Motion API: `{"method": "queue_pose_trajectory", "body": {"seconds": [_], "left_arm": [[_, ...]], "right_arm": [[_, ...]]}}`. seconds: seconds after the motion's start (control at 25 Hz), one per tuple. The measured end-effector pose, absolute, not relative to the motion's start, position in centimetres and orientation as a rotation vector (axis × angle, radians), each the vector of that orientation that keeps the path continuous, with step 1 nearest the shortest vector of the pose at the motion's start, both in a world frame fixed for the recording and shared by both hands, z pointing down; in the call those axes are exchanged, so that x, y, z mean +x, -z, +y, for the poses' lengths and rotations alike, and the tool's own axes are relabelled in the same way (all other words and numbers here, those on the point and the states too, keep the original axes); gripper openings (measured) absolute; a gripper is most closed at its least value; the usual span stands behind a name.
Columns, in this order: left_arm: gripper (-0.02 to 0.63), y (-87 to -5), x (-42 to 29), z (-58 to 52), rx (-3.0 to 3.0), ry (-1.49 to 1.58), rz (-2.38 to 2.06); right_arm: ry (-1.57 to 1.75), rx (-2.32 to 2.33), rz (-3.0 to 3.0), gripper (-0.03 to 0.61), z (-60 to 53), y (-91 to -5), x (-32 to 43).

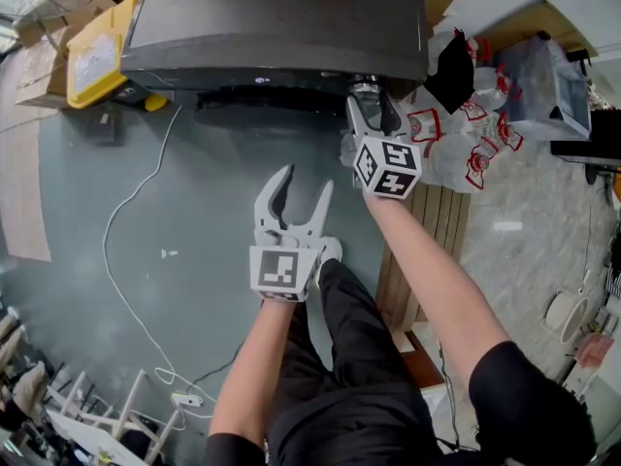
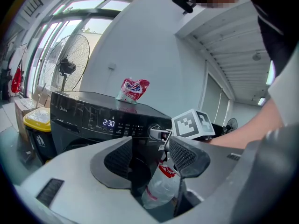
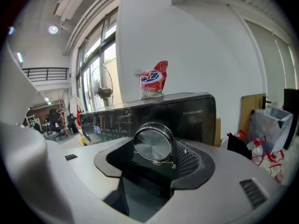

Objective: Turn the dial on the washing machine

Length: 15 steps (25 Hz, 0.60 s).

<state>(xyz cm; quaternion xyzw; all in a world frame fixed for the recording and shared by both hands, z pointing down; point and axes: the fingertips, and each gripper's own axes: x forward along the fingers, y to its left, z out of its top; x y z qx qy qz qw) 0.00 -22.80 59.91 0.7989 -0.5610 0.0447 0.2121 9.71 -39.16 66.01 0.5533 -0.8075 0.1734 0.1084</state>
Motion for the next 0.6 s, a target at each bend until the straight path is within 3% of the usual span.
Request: {"method": "queue_pose_trajectory", "body": {"seconds": [0.24,0.6], "left_arm": [[0.224,-59.89,0.07,-23.02,2.218,-0.12,-1.558],[0.224,-59.83,0.29,-23.1,2.225,-0.122,-1.558]], "right_arm": [[-0.61,1.664,-2.407,0.25,-39.19,-66.09,9.83],[-0.446,1.594,-2.393,0.252,-39.08,-65.49,9.32]]}}
